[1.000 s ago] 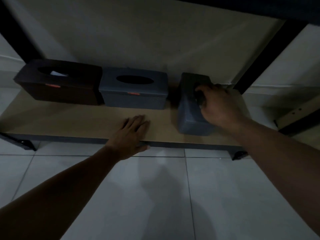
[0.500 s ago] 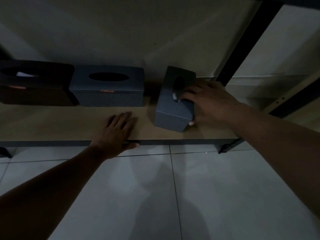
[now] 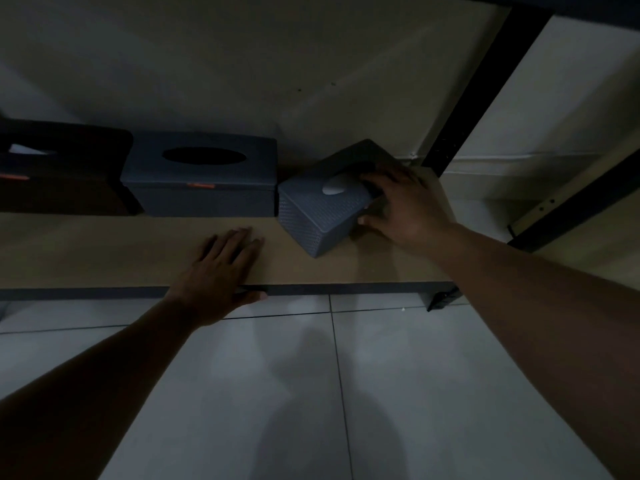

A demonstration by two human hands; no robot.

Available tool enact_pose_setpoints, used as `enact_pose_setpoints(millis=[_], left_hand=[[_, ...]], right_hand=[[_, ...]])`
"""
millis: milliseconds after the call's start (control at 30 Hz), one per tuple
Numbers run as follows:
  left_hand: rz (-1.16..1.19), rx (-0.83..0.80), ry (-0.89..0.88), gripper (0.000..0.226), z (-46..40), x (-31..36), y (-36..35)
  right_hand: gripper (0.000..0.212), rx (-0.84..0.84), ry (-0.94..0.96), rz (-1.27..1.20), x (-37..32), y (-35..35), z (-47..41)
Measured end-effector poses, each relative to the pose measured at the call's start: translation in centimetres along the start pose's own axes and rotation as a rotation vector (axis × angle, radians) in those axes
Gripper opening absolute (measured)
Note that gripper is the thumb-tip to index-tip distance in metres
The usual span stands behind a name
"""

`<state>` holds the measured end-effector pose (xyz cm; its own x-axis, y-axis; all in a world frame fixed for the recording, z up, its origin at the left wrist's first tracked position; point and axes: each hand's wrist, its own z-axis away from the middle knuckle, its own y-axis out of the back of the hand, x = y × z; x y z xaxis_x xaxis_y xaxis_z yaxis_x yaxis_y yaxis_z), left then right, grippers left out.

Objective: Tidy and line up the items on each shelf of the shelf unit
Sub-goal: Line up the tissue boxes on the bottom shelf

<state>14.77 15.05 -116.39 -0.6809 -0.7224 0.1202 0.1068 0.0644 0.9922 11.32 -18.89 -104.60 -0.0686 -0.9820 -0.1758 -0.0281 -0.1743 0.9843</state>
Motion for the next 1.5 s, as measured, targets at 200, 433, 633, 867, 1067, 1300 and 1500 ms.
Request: enact_pose_setpoints(millis=[200, 433, 633, 867, 1067, 1300, 1500], left_hand=[[0.015, -0.008, 0.007, 0.100, 0.0, 0.0, 0.1], [0.003, -0.013, 0.008, 0.100, -0.1, -0.1, 0.2], [-0.004, -0.012, 0.012, 0.100, -0.1, 0.0, 0.3], [-0.017, -0.028, 0.020, 0.101, -0.1, 0.2, 0.5], [-0.011, -0.033, 0.022, 0.100, -0.2, 0.2, 0.3], [-0.011, -0.014, 0.015, 0.100, -0.1, 0.0, 0.1], [-0.011, -0.005, 0.011, 0.101, -0.1, -0.2, -0.3]], right_hand=[[0.078, 0.080, -0.023, 0.130, -0.4, -0.4, -0.1], [0.071, -0.012, 0.061, 0.094, 1.0, 0.4, -1.8], [0.068, -0.012, 0.011, 0.008, 1.1, 0.4, -1.8], [0.069, 0.098, -0.146, 0.034, -1.4, -1.5, -2.2], [0.088, 0.128, -0.272, -0.040, -1.3, -2.7, -1.7], [0.092, 0.145, -0.381, 0.013, -2.6, -3.3, -2.1], [0.089, 0.158, -0.393, 0.048, -3.0, -3.4, -2.1]])
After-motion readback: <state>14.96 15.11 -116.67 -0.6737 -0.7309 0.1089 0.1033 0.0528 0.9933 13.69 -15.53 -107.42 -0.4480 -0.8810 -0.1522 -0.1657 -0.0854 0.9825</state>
